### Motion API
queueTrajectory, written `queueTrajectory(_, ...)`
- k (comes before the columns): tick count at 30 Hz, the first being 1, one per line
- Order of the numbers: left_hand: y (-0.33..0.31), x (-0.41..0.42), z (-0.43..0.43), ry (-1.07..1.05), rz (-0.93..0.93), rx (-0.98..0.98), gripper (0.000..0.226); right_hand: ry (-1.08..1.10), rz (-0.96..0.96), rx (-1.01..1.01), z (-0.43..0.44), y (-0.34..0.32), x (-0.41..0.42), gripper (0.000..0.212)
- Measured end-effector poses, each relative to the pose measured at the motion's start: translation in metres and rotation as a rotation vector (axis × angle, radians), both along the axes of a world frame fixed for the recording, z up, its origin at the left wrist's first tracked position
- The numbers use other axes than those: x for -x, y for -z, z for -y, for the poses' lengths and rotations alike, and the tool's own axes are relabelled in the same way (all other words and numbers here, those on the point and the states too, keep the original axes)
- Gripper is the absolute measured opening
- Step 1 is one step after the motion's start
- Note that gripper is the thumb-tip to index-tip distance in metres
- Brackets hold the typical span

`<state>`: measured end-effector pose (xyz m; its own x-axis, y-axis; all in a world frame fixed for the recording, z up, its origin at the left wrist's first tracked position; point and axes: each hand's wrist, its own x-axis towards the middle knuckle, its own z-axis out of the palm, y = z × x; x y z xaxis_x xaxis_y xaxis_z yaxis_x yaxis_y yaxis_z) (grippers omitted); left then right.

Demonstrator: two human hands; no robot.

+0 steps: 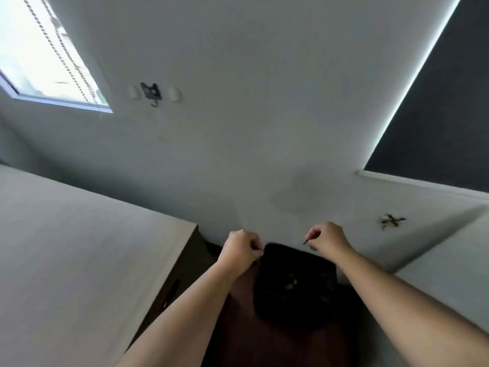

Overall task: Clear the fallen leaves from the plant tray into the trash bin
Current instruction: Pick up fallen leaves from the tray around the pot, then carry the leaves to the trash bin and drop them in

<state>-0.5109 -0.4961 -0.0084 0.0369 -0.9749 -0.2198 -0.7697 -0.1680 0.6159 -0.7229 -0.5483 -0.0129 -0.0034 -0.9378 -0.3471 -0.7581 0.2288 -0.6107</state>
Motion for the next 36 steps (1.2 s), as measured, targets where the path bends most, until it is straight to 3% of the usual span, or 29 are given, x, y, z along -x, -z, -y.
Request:
queueTrajectory(3, 0.036, 0.033, 0.022, 0.081, 0.018, -0.105, 0.005, 0.081, -0.012, -0.080, -0.001, 0.037, 0.037, 0.013)
queueTrajectory(7, 0.100, 0.048, 0.033, 0.114, 0.071, -0.261, 0.007, 0.164, 0.004, -0.174, -0.008, 0.102, 0.058, 0.033)
queueTrajectory(14, 0.170, 0.066, 0.080, 0.028, 0.014, -0.341, 0.001, 0.301, 0.042, -0.213, 0.009, 0.176, 0.062, 0.011)
queueTrajectory(19, 0.174, 0.079, 0.107, 0.112, 0.003, -0.383, 0.026, 0.327, 0.047, -0.248, 0.019, 0.183, 0.068, 0.035)
queueTrajectory(22, 0.160, 0.075, 0.106, 0.066, -0.037, -0.389, 0.024, 0.306, -0.054, -0.216, 0.017, 0.166, 0.075, 0.033)
queueTrajectory(29, 0.078, 0.041, 0.081, 0.029, 0.063, -0.285, 0.022, 0.127, -0.062, -0.098, 0.035, 0.100, 0.048, 0.021)
queueTrajectory(36, -0.037, -0.063, -0.007, -0.313, 0.156, -0.059, 0.025, -0.295, -0.054, 0.124, 0.035, -0.003, -0.111, 0.010)
